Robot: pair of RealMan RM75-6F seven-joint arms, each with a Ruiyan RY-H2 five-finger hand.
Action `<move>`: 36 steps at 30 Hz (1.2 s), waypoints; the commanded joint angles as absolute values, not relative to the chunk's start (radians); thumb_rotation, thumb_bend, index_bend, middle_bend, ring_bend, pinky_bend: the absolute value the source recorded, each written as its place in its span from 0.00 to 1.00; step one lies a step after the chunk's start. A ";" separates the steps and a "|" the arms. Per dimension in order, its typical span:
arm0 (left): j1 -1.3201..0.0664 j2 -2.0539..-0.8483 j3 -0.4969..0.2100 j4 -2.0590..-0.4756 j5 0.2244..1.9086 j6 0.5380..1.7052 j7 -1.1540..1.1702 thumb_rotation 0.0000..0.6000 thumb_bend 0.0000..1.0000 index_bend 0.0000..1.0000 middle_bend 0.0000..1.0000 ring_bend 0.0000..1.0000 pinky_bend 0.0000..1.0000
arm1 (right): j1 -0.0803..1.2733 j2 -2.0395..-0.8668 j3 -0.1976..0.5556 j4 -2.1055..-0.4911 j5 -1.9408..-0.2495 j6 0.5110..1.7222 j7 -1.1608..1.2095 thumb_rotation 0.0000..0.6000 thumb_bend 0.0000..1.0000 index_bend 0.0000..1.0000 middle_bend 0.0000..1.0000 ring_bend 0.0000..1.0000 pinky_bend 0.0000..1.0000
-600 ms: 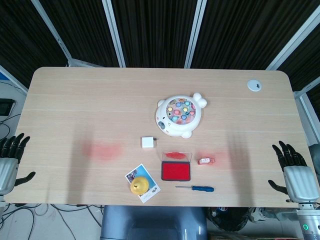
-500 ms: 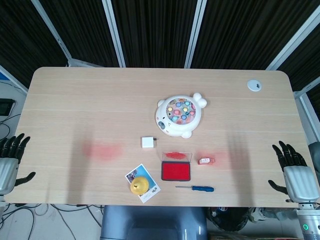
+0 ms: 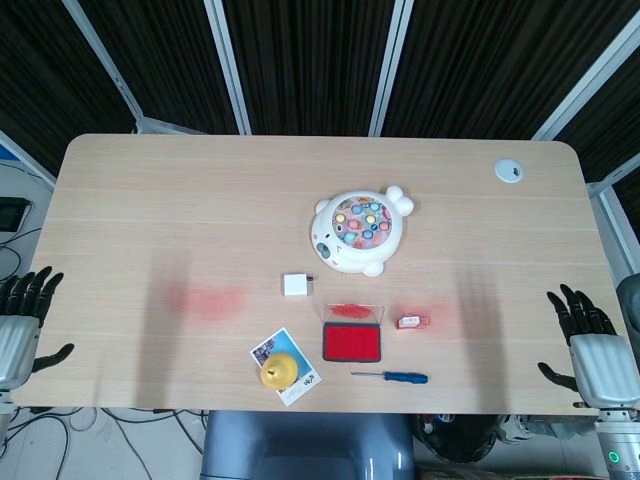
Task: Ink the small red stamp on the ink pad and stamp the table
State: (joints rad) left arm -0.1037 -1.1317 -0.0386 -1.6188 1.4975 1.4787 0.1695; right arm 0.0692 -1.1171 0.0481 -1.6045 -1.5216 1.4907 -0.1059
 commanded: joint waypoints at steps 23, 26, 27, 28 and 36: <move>-0.112 -1.115 -0.044 -1.630 1.484 1.460 0.131 1.00 0.00 0.00 0.00 0.00 0.00 | 0.207 -1.197 0.081 -1.788 -1.485 1.298 -0.358 1.00 0.20 0.23 0.21 0.12 0.21; -0.112 -1.115 -0.044 -1.631 1.482 1.459 0.130 1.00 0.00 0.00 0.00 0.00 0.00 | 0.234 -1.235 0.094 -1.796 -1.452 1.264 -0.409 1.00 0.22 0.28 0.25 0.15 0.22; -0.113 -1.115 -0.044 -1.631 1.481 1.458 0.130 1.00 0.00 0.00 0.00 0.00 0.00 | 0.242 -1.249 0.100 -1.796 -1.440 1.255 -0.423 1.00 0.23 0.30 0.27 0.16 0.22; -0.113 -1.114 -0.044 -1.632 1.481 1.457 0.129 1.00 0.00 0.00 0.00 0.00 0.00 | 0.251 -1.264 0.105 -1.795 -1.426 1.245 -0.436 1.00 0.24 0.32 0.28 0.18 0.23; -0.117 -1.109 -0.045 -1.638 1.469 1.444 0.118 1.00 0.00 0.00 0.00 0.00 0.00 | 0.308 -1.367 0.135 -1.777 -1.314 1.186 -0.529 1.00 0.29 0.39 0.32 0.20 0.23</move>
State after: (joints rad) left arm -0.1163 -1.1089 -0.0453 -1.6376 1.4698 1.4446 0.1186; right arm 0.2942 -1.3477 0.1286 -1.7836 -1.3306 1.1994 -0.5099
